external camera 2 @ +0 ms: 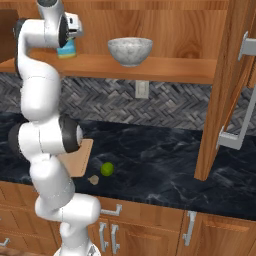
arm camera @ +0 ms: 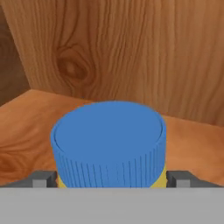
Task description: Open the cabinet. Place the bowl and condiment on the counter. Then place the lime and garlic on the cutting board.
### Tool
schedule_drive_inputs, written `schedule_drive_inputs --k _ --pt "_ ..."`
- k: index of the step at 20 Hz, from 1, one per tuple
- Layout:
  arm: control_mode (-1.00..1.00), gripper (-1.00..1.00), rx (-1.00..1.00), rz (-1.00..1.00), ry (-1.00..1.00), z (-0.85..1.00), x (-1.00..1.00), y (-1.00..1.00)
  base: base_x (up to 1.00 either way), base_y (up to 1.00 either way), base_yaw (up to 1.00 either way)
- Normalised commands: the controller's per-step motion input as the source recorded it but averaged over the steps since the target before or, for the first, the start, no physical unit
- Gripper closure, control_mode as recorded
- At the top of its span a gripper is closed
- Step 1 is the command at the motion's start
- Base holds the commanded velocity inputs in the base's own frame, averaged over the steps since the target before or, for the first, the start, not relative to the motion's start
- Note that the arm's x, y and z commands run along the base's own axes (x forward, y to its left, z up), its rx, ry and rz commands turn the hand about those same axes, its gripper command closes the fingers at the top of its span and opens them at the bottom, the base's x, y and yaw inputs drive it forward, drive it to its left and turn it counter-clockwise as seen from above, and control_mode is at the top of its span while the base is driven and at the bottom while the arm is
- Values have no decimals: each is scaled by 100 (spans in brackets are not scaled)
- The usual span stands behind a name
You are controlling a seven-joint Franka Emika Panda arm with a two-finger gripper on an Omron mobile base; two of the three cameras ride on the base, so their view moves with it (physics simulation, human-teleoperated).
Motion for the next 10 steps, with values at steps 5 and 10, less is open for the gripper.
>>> schedule_drive_inputs --k 5,10 --pt "-100 100 -6 0 -19 -64 -100 -32 0 0 0" --pt "-100 100 2 0 -18 16 -100 -42 0 0 0"
